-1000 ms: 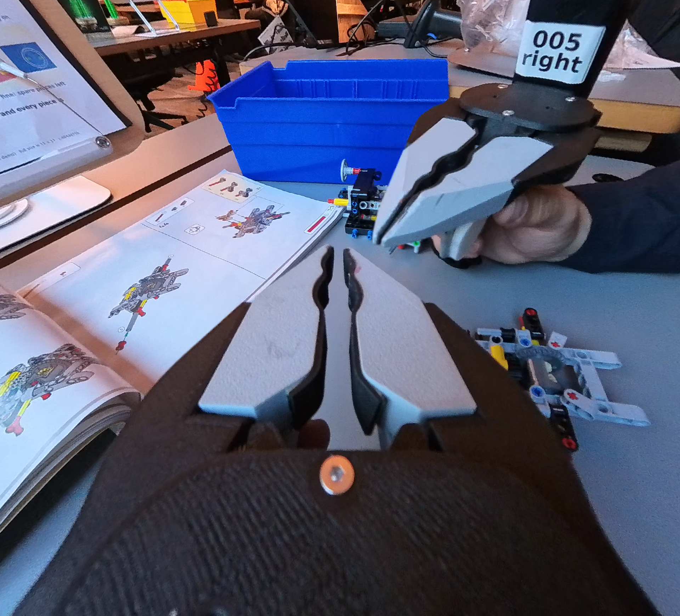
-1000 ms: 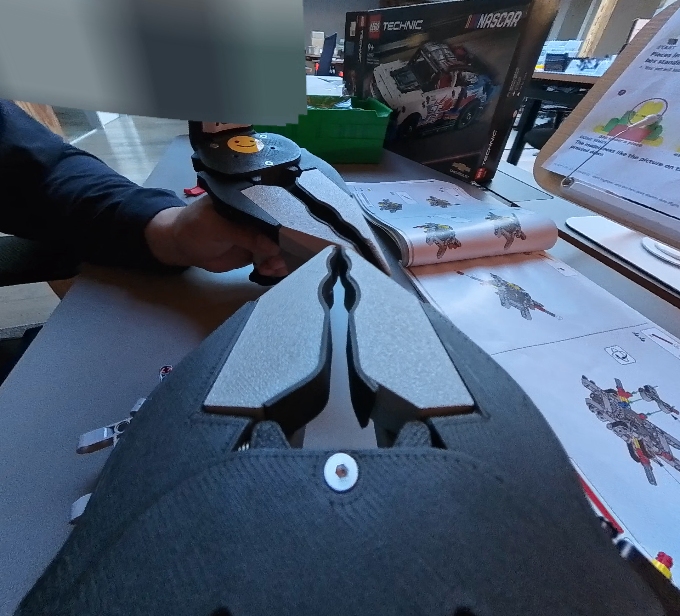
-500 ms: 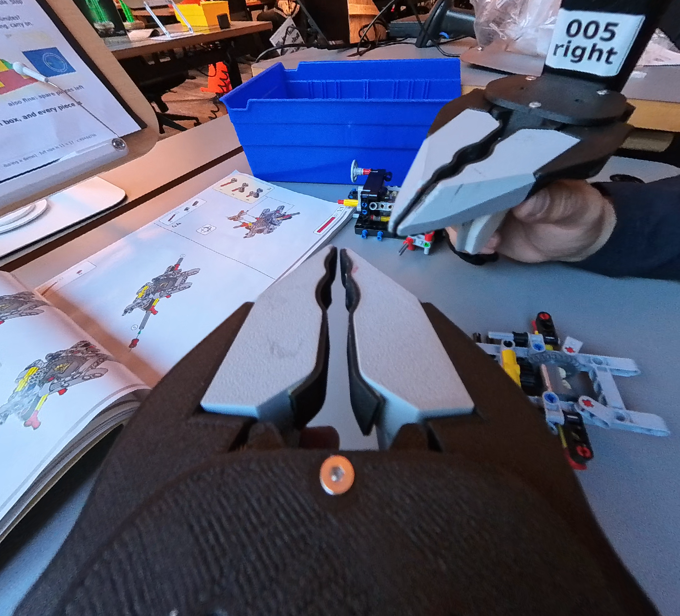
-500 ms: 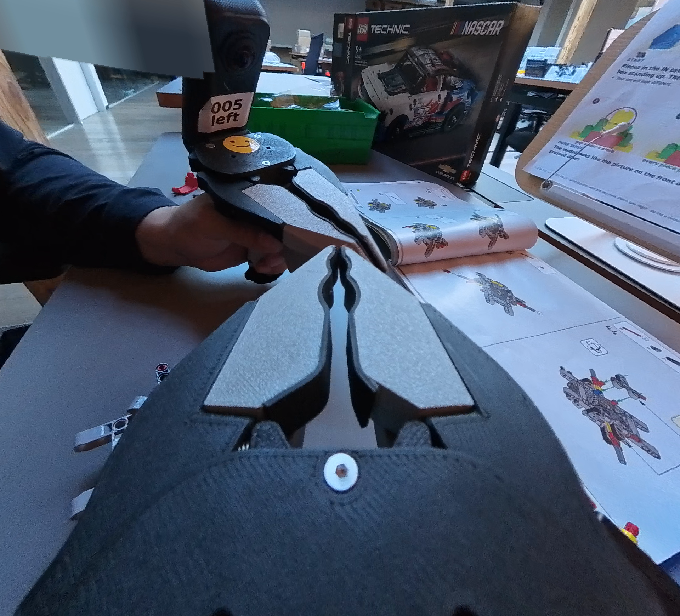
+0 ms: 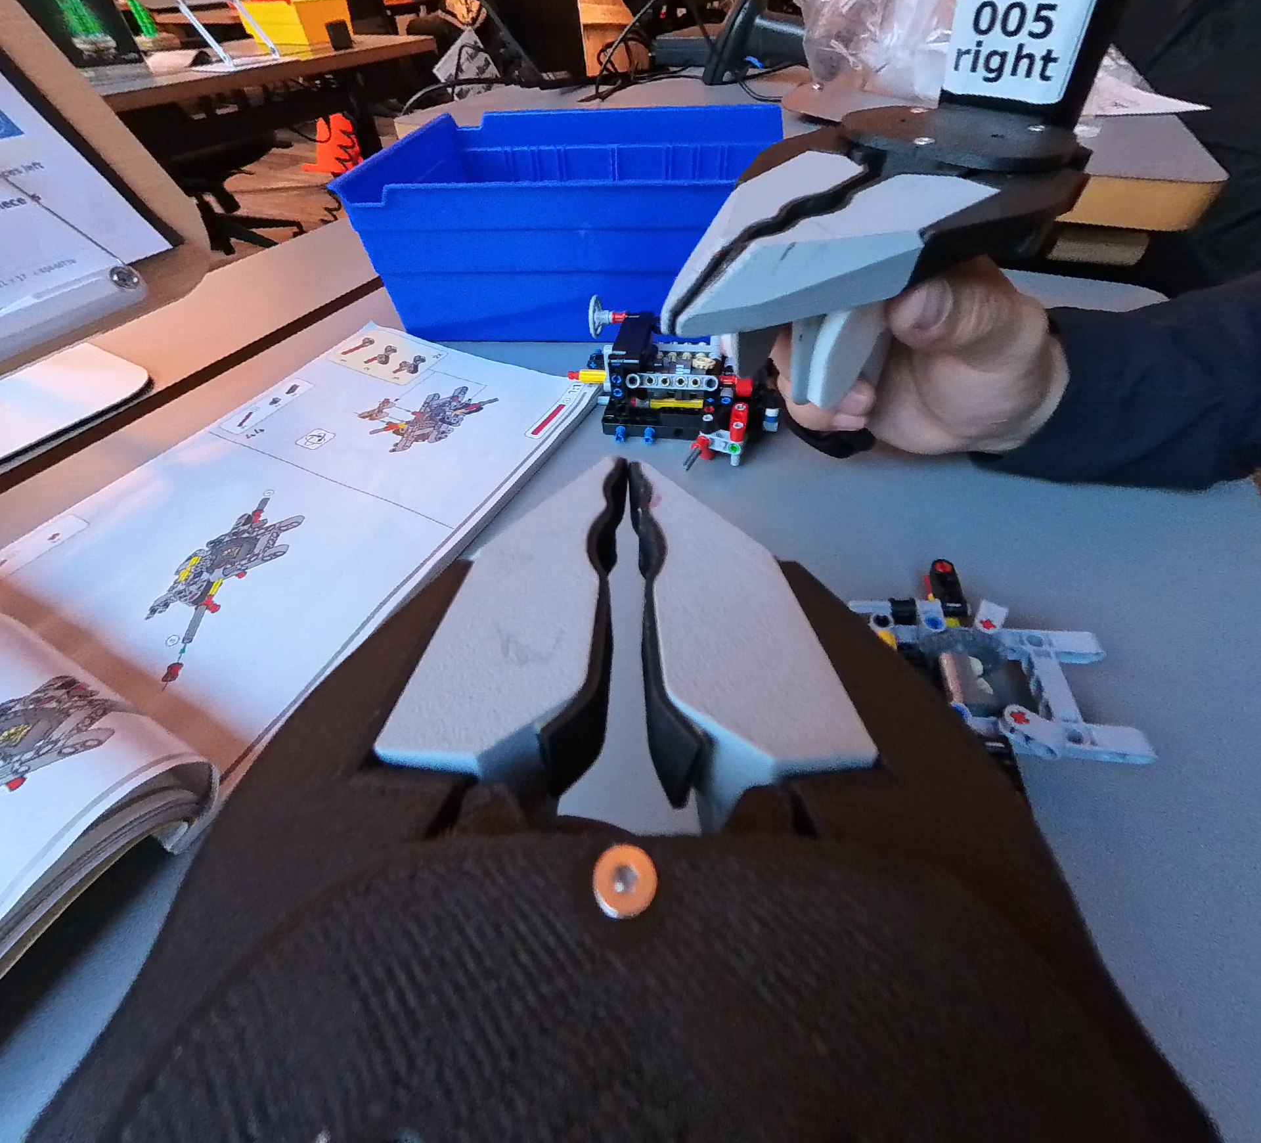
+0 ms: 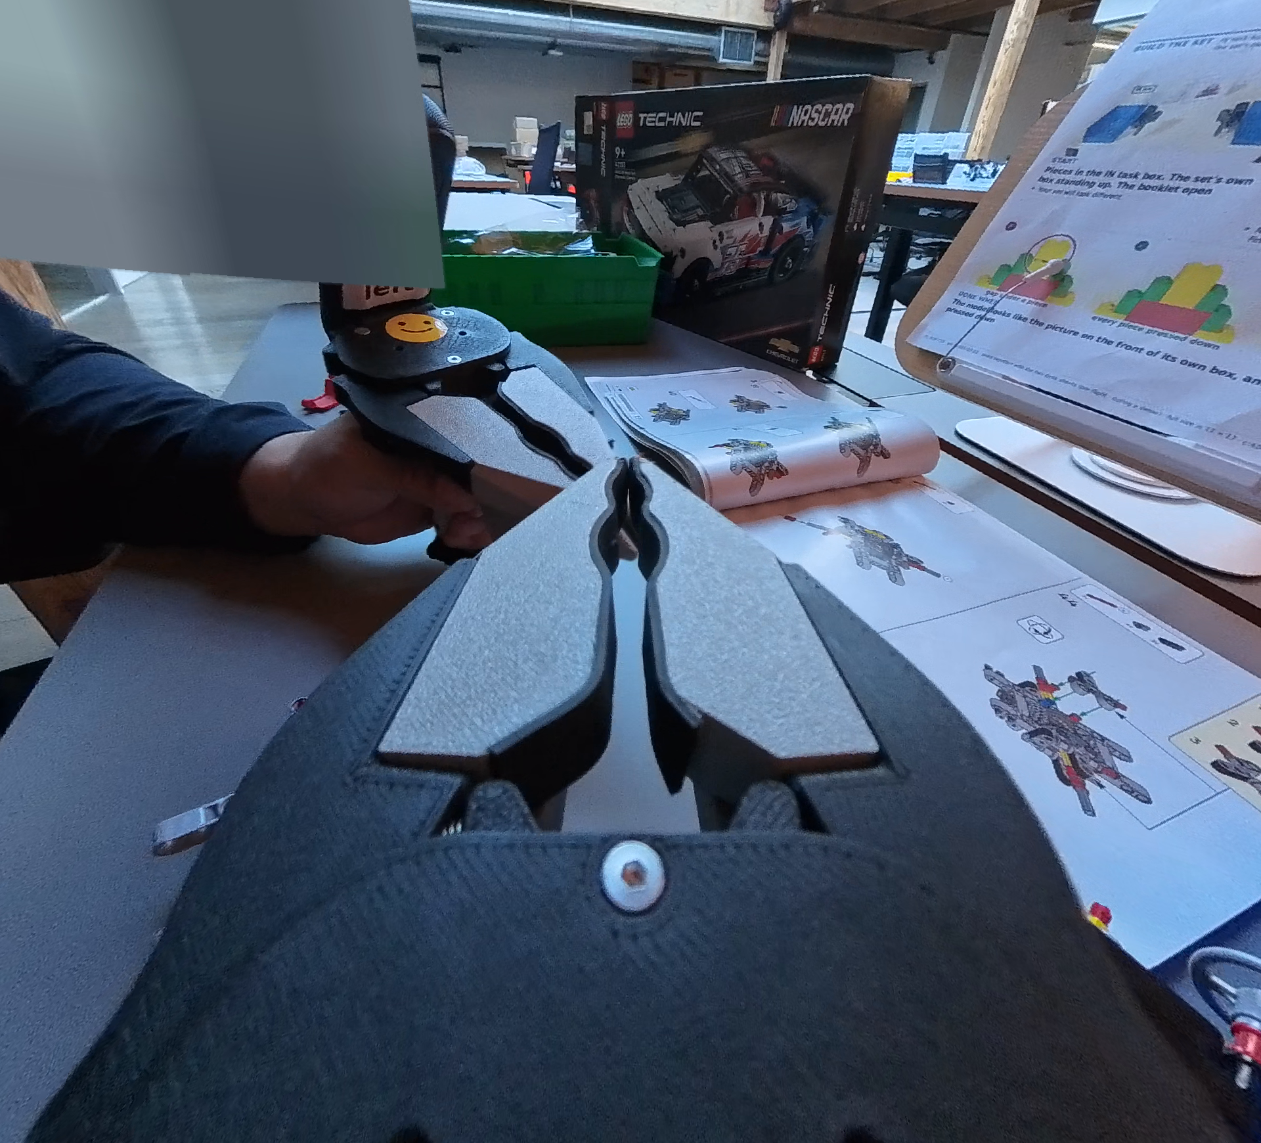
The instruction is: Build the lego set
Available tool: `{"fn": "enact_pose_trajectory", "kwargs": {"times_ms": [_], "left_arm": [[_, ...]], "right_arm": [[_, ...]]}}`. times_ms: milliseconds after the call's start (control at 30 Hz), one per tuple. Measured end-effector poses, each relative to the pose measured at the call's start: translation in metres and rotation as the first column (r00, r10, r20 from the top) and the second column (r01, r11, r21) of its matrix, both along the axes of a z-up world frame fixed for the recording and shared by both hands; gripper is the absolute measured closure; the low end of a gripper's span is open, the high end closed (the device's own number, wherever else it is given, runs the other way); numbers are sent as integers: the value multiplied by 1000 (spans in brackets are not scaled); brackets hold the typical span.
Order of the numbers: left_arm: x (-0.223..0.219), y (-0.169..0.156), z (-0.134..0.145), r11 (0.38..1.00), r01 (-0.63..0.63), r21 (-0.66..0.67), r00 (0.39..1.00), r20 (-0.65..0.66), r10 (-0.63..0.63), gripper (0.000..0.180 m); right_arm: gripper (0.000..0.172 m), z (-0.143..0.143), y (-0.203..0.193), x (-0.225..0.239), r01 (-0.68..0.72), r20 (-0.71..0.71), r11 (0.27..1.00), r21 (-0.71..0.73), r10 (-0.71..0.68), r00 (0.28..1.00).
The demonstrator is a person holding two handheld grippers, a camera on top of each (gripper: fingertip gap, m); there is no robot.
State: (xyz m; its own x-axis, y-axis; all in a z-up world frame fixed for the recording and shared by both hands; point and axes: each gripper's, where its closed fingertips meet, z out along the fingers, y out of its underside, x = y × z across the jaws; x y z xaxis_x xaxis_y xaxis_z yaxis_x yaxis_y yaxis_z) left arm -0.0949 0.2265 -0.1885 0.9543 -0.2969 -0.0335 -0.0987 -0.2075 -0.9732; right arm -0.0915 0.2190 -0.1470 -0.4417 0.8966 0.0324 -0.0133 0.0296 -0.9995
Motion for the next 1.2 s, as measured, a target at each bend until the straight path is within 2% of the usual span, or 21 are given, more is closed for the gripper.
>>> {"fn": "enact_pose_trajectory", "kwargs": {"times_ms": [133, 667, 1200], "left_arm": [[2, -1, 0, 1000, 11, -3, 1000, -1, -11, 180], [7, 0, -7, 999, 35, -24, 999, 12, -34, 180], [12, 0, -8, 998, 51, -29, 999, 11, -50, 180]], "right_arm": [[172, -1, -1, 1, -5, -1, 1000, 17, 5, 1000], [172, -9, 14, -4, 6, 55, 998, -60, -3, 998], [172, -17, 12, -7, 4, 77, 1000, -19, -3, 997]]}}
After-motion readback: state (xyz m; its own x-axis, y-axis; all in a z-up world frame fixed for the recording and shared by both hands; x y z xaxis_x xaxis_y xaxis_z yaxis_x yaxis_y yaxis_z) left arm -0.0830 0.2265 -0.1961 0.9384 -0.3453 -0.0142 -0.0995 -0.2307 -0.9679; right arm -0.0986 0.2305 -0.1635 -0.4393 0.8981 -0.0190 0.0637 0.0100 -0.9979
